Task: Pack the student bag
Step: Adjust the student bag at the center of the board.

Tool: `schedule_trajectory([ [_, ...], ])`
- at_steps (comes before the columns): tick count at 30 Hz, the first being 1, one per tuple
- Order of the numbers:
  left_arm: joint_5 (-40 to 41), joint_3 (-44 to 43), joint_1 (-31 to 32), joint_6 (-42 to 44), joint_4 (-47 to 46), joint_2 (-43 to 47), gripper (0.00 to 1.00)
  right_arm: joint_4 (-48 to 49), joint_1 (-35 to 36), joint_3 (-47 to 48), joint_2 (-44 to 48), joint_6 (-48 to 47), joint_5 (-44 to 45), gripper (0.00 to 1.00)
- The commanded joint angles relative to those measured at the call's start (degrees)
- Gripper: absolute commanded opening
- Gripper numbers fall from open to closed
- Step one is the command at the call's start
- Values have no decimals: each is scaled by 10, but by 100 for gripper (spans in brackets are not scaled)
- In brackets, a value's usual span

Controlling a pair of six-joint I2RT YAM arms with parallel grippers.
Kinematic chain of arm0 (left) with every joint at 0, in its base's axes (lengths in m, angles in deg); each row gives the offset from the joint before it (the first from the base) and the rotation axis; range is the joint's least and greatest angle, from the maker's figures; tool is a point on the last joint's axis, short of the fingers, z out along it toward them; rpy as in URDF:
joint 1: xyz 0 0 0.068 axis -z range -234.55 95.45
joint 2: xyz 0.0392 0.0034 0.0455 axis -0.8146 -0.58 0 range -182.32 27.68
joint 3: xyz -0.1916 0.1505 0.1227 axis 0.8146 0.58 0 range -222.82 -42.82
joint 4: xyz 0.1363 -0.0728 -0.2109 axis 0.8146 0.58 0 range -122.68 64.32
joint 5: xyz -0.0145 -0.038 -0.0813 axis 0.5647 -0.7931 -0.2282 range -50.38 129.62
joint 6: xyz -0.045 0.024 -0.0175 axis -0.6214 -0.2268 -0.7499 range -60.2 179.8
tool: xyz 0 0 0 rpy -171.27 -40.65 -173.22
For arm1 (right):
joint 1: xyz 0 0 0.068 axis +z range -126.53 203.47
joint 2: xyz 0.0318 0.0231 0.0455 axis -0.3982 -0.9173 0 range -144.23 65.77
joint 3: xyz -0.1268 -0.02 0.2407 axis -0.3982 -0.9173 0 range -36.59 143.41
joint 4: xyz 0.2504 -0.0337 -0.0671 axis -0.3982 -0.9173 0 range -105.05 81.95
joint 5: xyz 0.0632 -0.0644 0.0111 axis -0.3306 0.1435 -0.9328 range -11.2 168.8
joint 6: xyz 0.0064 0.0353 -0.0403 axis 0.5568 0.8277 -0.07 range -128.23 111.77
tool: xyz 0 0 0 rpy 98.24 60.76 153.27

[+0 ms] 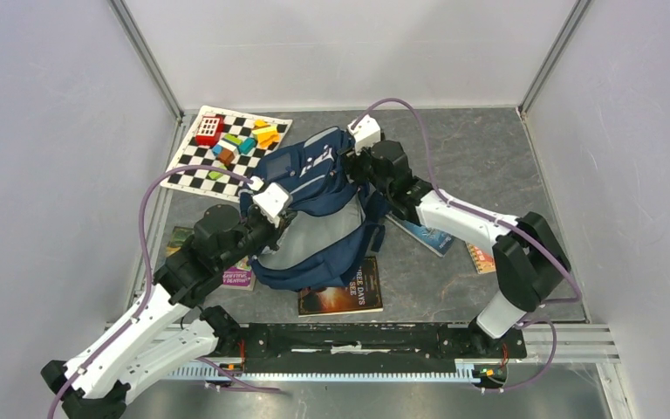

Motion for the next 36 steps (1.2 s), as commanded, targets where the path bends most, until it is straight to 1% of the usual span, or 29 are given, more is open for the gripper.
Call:
schedule_trajectory([
  [1, 29, 5, 1, -25, -98, -6, 2, -29, 14, -16, 76, -43, 20, 86],
  [2, 34, 8, 1, -28, -97, -9, 2, -45, 11, -33, 94, -49, 44, 94],
  [3, 37, 10, 1, -30, -97, -11, 2, -59, 6, -48, 115, -53, 60, 98],
  [6, 55, 10, 1, -37, -90, -17, 2, -112, -33, -100, 172, -42, 82, 98],
  [9, 75, 10, 1, -39, -85, -19, 2, -155, -104, -149, 219, -25, 45, 98],
  [12, 87, 13, 1, -42, -83, -20, 2, -194, -187, -183, 236, -11, -17, 98],
  [15, 89, 15, 1, -47, -84, -23, 2, -222, -270, -199, 224, -2, -93, 98],
  [17, 88, 15, 1, -49, -84, -30, 2, -238, -310, -203, 204, -7, -137, 98],
  [19, 87, 13, 1, -52, -83, -37, 2, -247, -334, -207, 186, -16, -157, 98],
  [22, 82, 10, 1, -57, -81, -47, 2, -242, -347, -208, 161, -23, -171, 98],
  [26, 71, 6, 1, -64, -83, -61, 2, -223, -347, -211, 126, -30, -205, 98],
  [31, 61, -2, 1, -73, -89, -83, 2, -210, -347, -222, 86, -43, -198, 98],
  [34, 59, -9, 1, -77, -90, -105, 2, -202, -347, -234, 80, -43, -203, 98],
  [36, 72, -20, 1, -77, -83, -125, 2, -199, -347, -240, 79, -42, -205, 98],
])
